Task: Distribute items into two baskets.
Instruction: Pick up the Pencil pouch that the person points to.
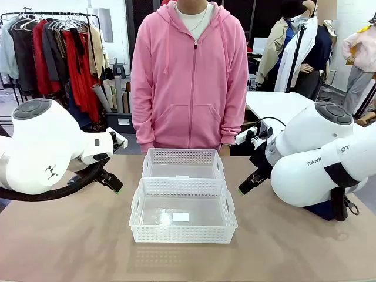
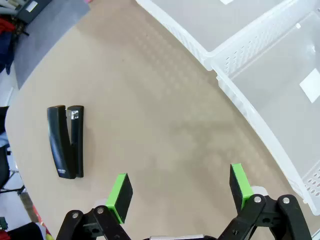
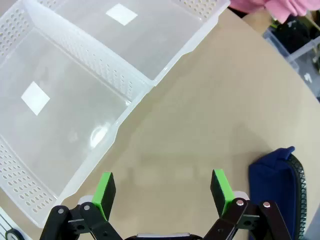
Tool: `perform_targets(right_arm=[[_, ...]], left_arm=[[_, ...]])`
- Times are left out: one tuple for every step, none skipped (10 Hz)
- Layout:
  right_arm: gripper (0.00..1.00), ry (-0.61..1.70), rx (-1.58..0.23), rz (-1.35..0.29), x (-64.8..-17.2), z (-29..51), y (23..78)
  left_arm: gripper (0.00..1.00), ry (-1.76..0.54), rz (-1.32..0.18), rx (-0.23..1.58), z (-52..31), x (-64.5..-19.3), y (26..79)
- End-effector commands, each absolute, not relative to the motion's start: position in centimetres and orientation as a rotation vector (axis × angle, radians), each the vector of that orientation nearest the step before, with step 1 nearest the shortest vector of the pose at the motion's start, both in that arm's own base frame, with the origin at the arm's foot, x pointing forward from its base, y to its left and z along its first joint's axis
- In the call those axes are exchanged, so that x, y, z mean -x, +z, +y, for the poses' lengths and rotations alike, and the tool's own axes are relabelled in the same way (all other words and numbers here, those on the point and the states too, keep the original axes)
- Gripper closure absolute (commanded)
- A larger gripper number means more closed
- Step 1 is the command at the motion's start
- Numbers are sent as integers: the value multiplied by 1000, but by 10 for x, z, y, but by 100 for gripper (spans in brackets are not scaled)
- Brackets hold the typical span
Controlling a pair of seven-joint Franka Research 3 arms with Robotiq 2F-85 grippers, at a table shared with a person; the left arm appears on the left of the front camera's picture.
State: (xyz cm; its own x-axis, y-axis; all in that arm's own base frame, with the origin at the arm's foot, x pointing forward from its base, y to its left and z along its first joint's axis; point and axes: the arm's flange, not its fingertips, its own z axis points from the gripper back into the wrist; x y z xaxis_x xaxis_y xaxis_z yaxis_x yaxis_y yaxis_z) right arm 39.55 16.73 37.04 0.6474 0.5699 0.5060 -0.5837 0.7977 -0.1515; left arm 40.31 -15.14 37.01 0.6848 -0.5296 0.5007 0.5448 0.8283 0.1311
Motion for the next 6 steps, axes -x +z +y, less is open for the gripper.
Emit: perform_targets(right_arm=[[0, 656, -26, -566, -395, 167, 370], [0, 656, -26, -566, -395, 167, 370], [0, 656, -26, -566, -395, 167, 370], [0, 656, -26, -566, -395, 167, 370], [0, 656, -26, -566, -395, 167, 370], [0, 656, -26, -566, -395, 167, 370]], left_arm=[[0, -602, -552, 29, -151, -403, 370], [0, -602, -552, 29, -151, -403, 370], [0, -602, -552, 29, -151, -403, 370], [0, -602, -552, 29, -151, -403, 370], [0, -602, -552, 29, -151, -403, 370], [0, -602, -552, 29, -151, -403, 370]])
